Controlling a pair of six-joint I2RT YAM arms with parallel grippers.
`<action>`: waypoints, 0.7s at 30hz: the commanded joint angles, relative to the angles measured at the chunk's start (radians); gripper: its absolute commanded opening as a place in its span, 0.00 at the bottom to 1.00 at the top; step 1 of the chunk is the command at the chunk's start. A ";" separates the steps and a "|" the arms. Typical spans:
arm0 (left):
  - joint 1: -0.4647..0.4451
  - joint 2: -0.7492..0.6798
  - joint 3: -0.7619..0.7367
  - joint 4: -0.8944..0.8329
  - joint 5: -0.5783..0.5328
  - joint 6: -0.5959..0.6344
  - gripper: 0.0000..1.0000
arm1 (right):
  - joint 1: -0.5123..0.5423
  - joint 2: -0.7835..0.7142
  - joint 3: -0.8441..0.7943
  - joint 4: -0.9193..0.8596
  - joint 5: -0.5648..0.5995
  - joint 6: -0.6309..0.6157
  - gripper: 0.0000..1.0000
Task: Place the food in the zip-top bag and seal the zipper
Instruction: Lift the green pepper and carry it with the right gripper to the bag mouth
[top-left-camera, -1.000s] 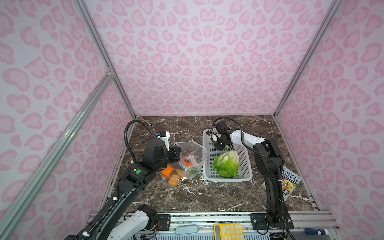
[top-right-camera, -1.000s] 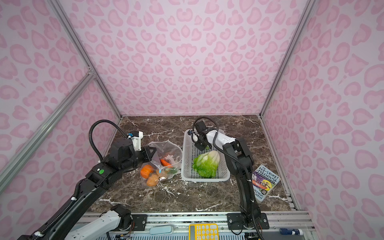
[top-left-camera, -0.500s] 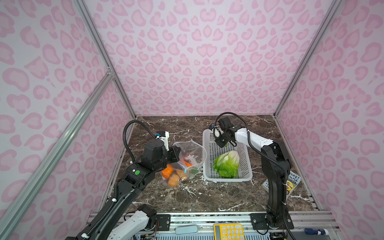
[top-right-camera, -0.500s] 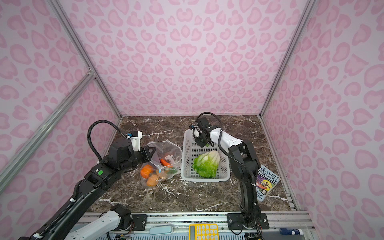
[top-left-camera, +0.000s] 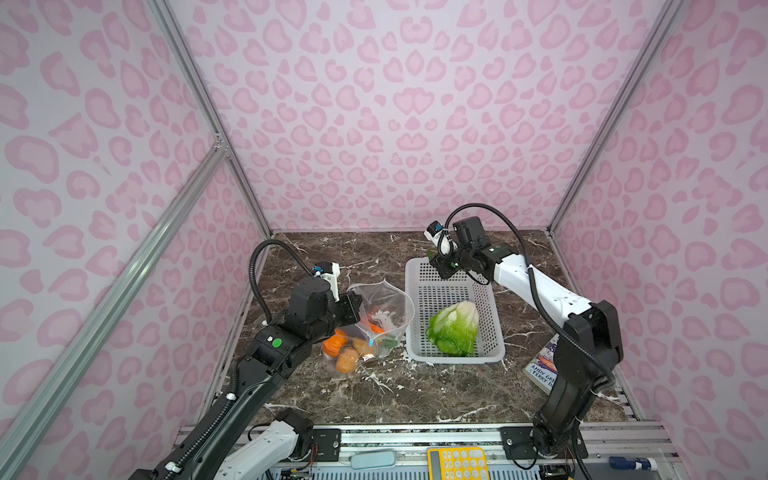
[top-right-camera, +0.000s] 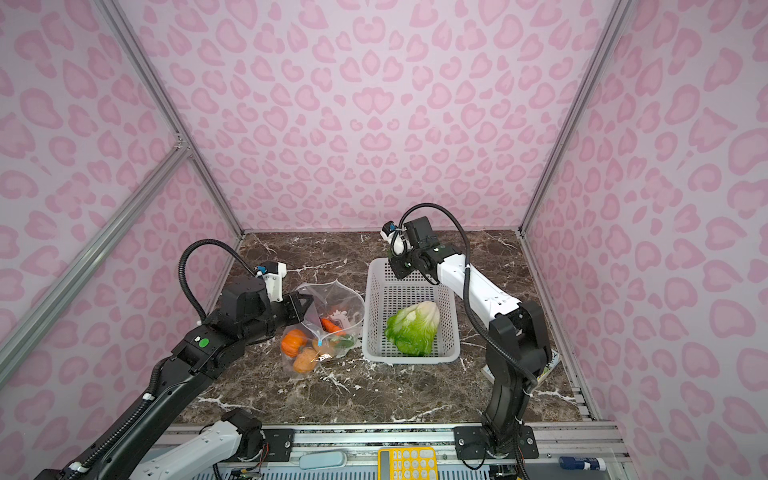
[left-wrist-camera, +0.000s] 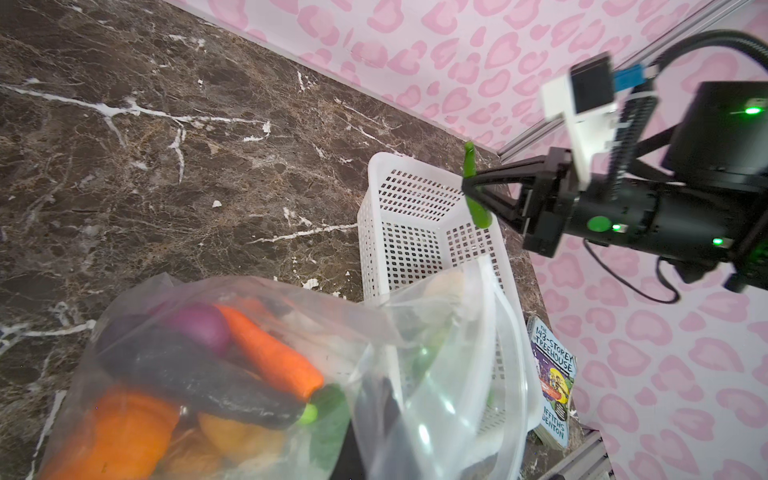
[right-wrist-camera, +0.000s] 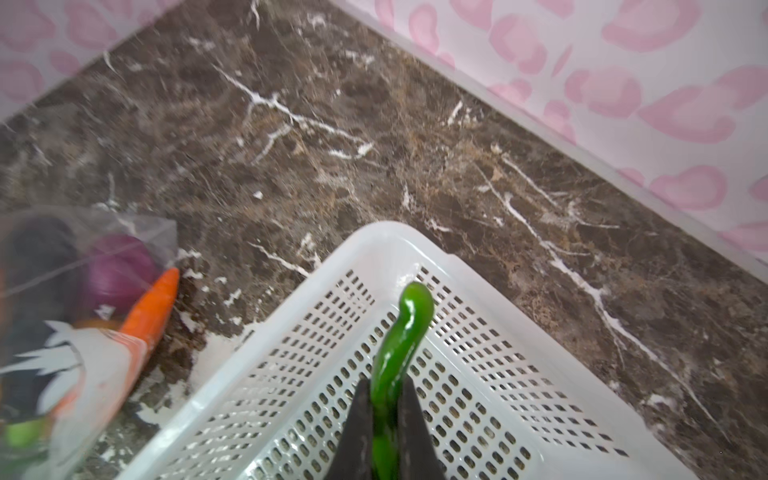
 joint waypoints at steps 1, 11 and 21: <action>0.002 0.007 0.010 0.038 0.003 0.001 0.03 | 0.039 -0.068 -0.006 0.061 -0.075 0.095 0.00; 0.002 0.032 0.024 0.038 0.006 -0.003 0.03 | 0.332 -0.244 -0.104 0.223 0.034 0.147 0.00; 0.002 0.070 0.059 0.022 0.039 -0.011 0.03 | 0.507 -0.239 -0.284 0.433 0.112 0.257 0.00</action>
